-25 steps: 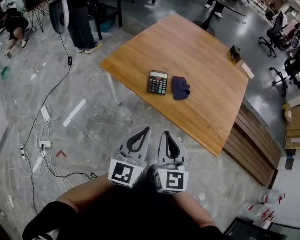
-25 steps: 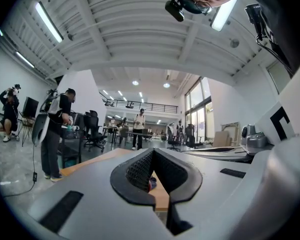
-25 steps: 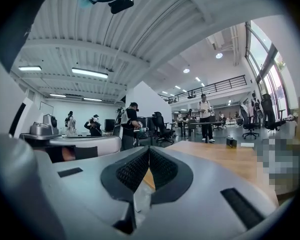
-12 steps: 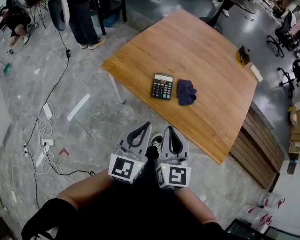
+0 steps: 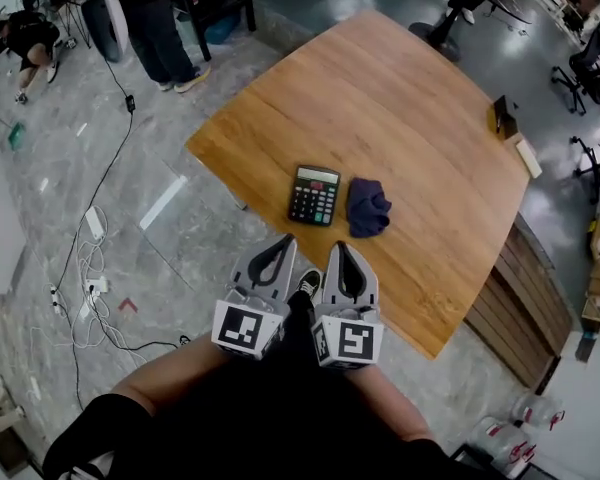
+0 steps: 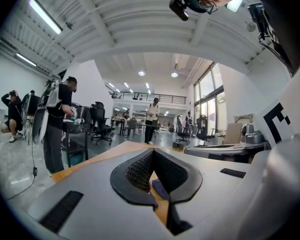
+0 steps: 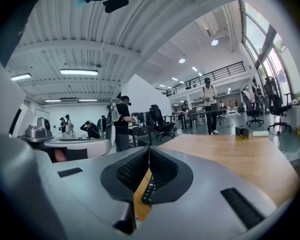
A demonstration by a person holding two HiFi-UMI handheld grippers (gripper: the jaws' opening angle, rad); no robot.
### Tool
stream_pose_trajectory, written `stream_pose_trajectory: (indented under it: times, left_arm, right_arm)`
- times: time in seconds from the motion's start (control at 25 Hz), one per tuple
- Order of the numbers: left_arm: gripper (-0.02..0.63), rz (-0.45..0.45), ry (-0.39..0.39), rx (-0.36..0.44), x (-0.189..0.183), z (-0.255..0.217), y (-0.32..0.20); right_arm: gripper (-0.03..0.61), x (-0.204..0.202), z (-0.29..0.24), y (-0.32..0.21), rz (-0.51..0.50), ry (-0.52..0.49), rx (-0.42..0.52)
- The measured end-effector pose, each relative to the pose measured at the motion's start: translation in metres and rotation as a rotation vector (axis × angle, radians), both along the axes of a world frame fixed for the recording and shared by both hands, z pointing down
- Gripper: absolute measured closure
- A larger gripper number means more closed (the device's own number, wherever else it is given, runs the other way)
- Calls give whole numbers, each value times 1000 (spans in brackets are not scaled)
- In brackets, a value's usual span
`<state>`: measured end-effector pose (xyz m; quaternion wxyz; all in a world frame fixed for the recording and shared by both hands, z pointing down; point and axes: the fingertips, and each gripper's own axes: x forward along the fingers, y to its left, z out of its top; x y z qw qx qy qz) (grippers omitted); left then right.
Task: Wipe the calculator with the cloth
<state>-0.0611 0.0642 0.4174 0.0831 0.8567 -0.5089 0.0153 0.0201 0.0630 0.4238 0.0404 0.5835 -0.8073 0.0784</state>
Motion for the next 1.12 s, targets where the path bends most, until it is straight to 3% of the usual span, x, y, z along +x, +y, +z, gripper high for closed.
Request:
stream_pose_trajectory:
  times: [0.48,0.92,1.12]
  left_arm:
    - [607,-72,-59,-20,46,17,-150]
    - [607,0,-63,-145,29,69,-190]
    - [607,52,-89,-222,16,127,-199]
  right_arm:
    - [563,61,9,-151,-27,-51,-13]
    - [563,47,47,-191,18,-45,-83]
    - [563,47,110,-194,39,-13,-199]
